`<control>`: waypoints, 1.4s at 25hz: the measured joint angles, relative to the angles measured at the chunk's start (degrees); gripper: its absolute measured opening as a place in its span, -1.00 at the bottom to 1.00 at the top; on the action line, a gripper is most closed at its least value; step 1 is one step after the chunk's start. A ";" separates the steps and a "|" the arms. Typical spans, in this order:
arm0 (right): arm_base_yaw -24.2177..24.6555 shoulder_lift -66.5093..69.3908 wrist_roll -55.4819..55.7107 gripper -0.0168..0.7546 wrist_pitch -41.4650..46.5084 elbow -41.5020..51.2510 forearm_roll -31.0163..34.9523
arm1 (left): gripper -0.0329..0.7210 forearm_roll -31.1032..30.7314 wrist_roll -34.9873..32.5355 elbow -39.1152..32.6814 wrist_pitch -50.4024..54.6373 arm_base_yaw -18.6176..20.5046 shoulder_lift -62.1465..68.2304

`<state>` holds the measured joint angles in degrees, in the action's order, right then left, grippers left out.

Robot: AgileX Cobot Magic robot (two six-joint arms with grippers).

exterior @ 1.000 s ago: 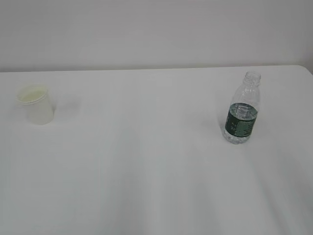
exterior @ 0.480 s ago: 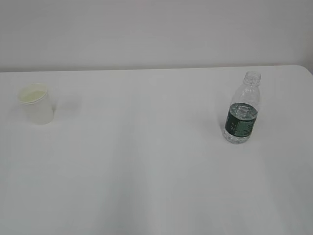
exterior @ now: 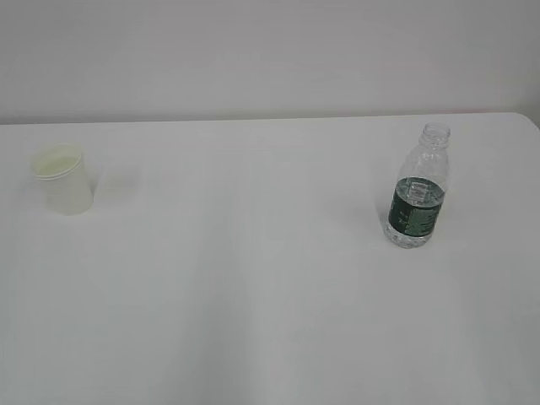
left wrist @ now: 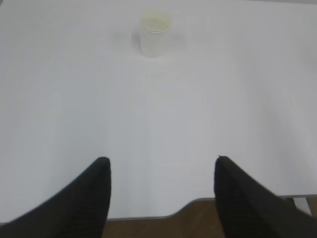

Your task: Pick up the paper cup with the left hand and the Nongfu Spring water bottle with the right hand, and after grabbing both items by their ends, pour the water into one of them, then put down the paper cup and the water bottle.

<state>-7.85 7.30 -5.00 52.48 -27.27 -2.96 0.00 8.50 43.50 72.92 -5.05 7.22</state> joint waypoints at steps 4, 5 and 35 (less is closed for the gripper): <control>0.00 -0.22 -1.64 0.40 2.17 -0.81 2.96 | 0.32 0.00 0.00 -3.53 0.00 0.00 -3.76; 0.00 -0.22 -1.77 0.40 2.54 -1.07 2.96 | 0.32 0.00 0.00 -4.14 0.00 0.00 -4.63; 0.00 -6.64 -5.00 0.39 13.46 -1.07 5.72 | 0.16 5.04 -4.31 -13.16 -9.80 0.00 -6.22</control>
<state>-7.85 0.67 -10.00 65.94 -28.34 2.75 5.04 4.18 30.34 63.12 -5.05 0.99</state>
